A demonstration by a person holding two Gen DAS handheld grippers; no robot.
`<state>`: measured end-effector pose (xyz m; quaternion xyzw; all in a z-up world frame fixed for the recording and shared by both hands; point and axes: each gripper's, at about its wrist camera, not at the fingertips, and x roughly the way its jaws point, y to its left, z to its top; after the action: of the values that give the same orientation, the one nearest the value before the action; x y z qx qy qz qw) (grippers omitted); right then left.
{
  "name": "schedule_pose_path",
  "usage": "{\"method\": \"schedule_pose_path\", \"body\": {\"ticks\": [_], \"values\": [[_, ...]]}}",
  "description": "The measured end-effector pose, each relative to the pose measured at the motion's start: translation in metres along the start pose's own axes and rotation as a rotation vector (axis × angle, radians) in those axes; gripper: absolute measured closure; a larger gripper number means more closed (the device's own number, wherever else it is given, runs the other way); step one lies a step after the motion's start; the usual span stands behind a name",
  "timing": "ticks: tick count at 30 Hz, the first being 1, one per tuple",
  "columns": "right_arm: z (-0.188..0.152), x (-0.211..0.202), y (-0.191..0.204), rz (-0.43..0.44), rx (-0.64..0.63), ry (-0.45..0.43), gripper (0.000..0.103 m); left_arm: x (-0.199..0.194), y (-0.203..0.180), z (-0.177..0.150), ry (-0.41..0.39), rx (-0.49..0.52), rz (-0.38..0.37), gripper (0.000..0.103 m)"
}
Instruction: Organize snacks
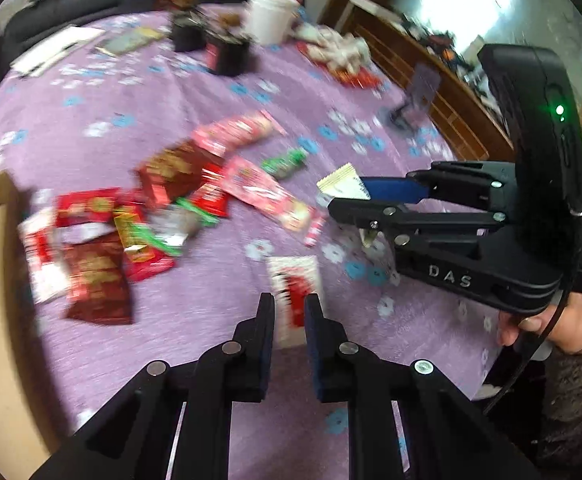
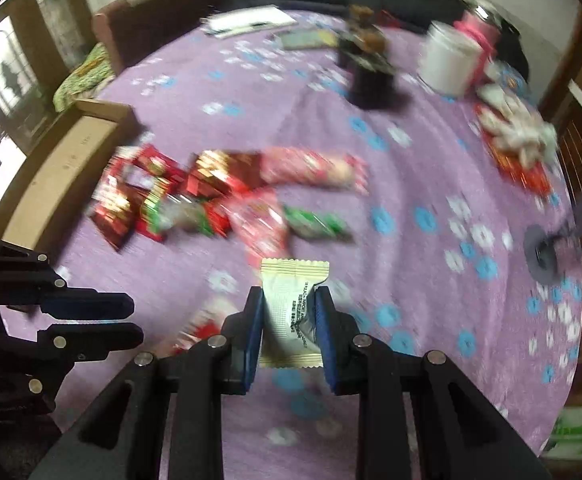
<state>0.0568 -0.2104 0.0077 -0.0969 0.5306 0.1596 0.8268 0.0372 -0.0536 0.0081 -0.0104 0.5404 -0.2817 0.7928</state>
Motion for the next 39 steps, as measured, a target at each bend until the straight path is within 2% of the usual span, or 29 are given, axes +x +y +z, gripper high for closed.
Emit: {"method": "schedule_pose_path", "body": {"ticks": [5, 8, 11, 14, 19, 23, 25, 27, 29, 30, 32, 35, 39], "values": [[0.043, 0.000, 0.057, 0.058, -0.100, -0.032, 0.078, -0.041, 0.049, -0.015, -0.065, -0.102, 0.042, 0.089], [0.060, 0.002, 0.087, 0.108, -0.138, -0.047, 0.078, -0.055, 0.066, -0.021, -0.067, -0.111, 0.083, 0.088], [0.062, 0.009, 0.093, 0.157, -0.123, -0.039, 0.078, -0.053, 0.061, -0.025, -0.046, -0.075, 0.112, 0.088], [0.050, 0.018, 0.081, 0.153, -0.087, -0.017, 0.078, -0.037, 0.050, -0.024, -0.009, -0.066, 0.083, 0.088], [0.004, 0.017, 0.021, 0.084, 0.023, 0.022, 0.078, 0.007, 0.019, -0.021, 0.071, -0.048, -0.002, 0.088], [-0.028, 0.017, -0.024, 0.019, 0.100, 0.059, 0.079, 0.042, -0.022, -0.017, 0.130, 0.021, 0.002, 0.088], [-0.038, 0.019, -0.038, 0.008, 0.126, 0.069, 0.078, 0.054, -0.034, -0.012, 0.150, 0.035, 0.035, 0.082], [-0.044, 0.021, -0.048, 0.008, 0.144, 0.071, 0.078, 0.060, -0.038, -0.009, 0.155, 0.033, 0.050, 0.059], [-0.049, 0.025, -0.051, 0.009, 0.144, 0.087, 0.077, 0.061, -0.038, -0.007, 0.143, 0.022, 0.073, 0.045], [-0.049, 0.026, -0.051, 0.003, 0.141, 0.087, 0.073, 0.062, -0.037, -0.005, 0.137, 0.019, 0.081, 0.041], [-0.048, 0.030, -0.053, 0.004, 0.141, 0.090, 0.065, 0.062, -0.038, -0.004, 0.132, 0.015, 0.084, 0.037], [-0.048, 0.032, -0.053, -0.004, 0.134, 0.094, 0.057, 0.066, -0.041, -0.003, 0.132, 0.021, 0.119, 0.023], [-0.048, 0.034, -0.052, -0.027, 0.110, 0.102, 0.054, 0.072, -0.045, -0.005, 0.129, 0.010, 0.117, 0.022]]}}
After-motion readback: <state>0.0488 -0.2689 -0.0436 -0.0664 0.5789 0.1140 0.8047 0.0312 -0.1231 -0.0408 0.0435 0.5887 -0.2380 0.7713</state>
